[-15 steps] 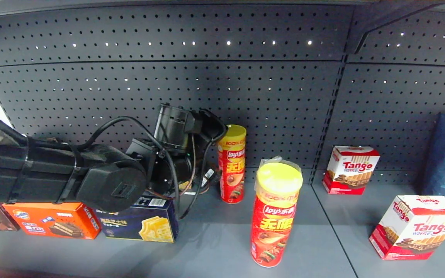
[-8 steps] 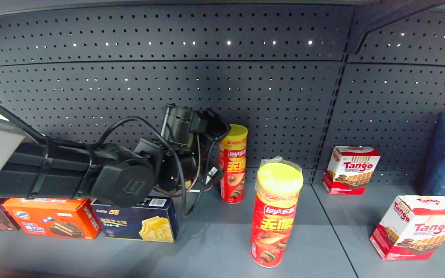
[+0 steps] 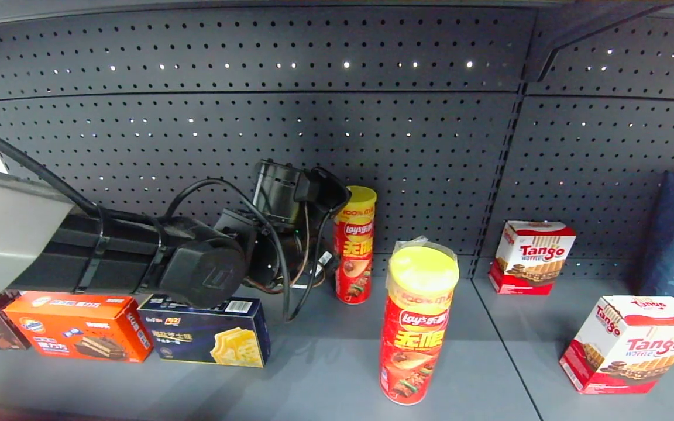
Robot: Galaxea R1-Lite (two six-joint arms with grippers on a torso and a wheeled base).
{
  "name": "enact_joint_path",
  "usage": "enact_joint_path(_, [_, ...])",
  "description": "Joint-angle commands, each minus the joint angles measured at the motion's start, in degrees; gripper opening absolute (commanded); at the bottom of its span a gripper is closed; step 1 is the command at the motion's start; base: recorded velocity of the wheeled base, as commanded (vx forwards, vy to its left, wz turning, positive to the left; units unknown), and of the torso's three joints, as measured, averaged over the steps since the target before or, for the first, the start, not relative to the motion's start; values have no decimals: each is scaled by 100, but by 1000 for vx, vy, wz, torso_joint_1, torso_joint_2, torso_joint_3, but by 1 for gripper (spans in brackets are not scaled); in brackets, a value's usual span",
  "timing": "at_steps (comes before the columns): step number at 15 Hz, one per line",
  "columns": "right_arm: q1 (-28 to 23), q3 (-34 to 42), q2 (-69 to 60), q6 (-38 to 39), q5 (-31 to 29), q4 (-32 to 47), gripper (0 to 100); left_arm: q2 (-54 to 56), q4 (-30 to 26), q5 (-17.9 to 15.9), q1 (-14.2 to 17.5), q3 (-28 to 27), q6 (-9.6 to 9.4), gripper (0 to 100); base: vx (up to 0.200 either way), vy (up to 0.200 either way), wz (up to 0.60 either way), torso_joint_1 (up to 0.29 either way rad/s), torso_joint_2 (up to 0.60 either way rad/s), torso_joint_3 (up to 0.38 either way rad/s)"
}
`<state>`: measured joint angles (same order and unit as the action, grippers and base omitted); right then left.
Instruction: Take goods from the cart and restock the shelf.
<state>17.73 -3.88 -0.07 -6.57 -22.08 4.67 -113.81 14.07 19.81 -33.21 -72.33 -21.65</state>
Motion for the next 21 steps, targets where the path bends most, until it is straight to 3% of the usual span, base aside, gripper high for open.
enact_joint_path(1, [3,1,7,-2,2,-1,100,-18,8,14,78,-27,3,100,0,0,0,0,0,0])
enact_joint_path(6, [3,1,7,7,2,-1,100,-36,17,76,227,-159,12,100,0,0,0,0,0,0])
enact_joint_path(21, [3,1,7,24,-77,-1,100,-546,17,67,104,-440,73,100,0,0,0,0,0,0])
